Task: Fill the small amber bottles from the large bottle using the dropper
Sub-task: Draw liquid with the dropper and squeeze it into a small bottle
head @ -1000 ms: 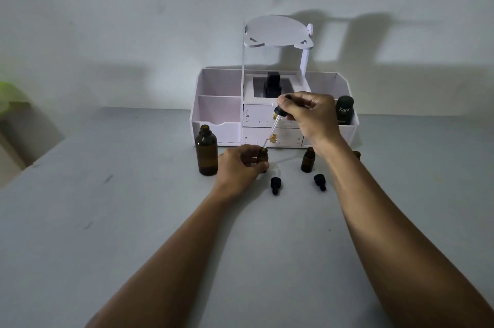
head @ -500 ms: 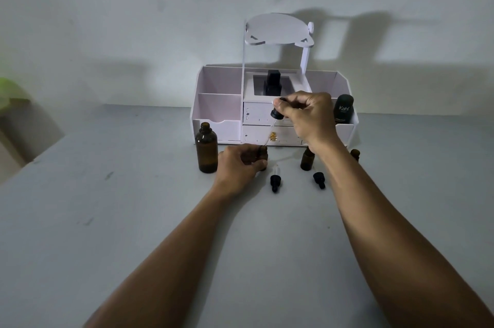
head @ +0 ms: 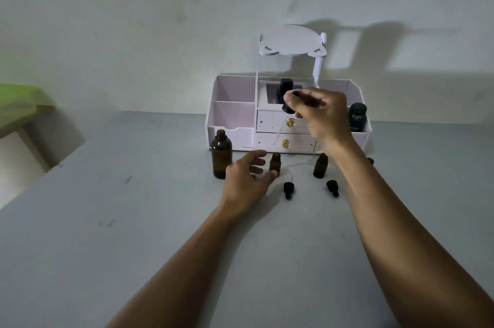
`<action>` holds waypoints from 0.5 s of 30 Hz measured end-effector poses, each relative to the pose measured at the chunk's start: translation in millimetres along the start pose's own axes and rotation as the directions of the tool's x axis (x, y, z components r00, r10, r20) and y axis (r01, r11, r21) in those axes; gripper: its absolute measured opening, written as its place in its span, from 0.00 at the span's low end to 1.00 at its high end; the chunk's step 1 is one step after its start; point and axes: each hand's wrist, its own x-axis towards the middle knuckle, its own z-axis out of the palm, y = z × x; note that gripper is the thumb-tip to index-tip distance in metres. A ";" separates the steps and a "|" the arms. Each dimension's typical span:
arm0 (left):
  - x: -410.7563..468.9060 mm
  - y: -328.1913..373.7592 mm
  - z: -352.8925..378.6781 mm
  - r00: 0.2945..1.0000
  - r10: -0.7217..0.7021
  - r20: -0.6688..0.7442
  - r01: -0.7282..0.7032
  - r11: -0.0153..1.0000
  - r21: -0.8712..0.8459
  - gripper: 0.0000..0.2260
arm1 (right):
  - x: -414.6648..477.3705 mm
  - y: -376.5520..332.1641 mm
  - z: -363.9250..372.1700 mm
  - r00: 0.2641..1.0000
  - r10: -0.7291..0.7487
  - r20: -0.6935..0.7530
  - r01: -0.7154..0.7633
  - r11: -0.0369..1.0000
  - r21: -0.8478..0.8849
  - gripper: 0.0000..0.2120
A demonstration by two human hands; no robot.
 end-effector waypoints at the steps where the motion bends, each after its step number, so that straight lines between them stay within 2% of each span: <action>1: -4.4 0.3 -5.0 1.000 0.025 -0.017 -0.025 1.000 0.012 0.21 | 0.3 -6.1 2.2 1.000 -0.008 -0.014 0.008 0.999 0.047 0.06; 3: -11.7 2.4 -17.2 0.991 0.088 -0.101 -0.087 0.996 0.015 0.18 | 0.3 -19.2 9.5 0.999 -0.020 -0.027 0.024 0.989 0.148 0.02; 4: -14.7 4.1 -24.8 0.978 0.122 -0.168 -0.124 0.992 0.003 0.16 | 0.4 -25.2 14.9 0.999 -0.022 -0.033 0.028 0.981 0.192 0.03; 7: -17.5 10.0 -48.7 0.886 0.201 -0.418 -0.234 0.972 -0.028 0.10 | 2.9 -36.6 31.4 0.998 -0.002 -0.067 0.023 0.951 0.309 0.04; 9: -13.6 7.7 -63.3 0.840 0.173 -0.515 -0.236 0.970 -0.060 0.10 | 4.7 -38.5 41.6 0.997 0.014 -0.077 0.014 0.935 0.355 0.02; 11: -5.8 -3.5 -73.7 0.865 0.086 -0.494 -0.168 0.978 -0.122 0.16 | 4.6 -36.3 49.3 0.996 0.026 -0.087 0.008 0.926 0.378 0.01; 13: 1.9 -18.9 -79.4 0.925 -0.011 -0.379 -0.069 0.978 -0.195 0.23 | 3.5 -31.7 55.3 0.996 0.041 -0.080 -0.007 0.924 0.383 0.02; 15: 7.3 -31.9 -80.8 0.967 -0.045 -0.252 -0.018 0.970 -0.241 0.27 | 2.2 -27.0 59.4 0.997 0.042 -0.058 -0.017 0.927 0.374 0.02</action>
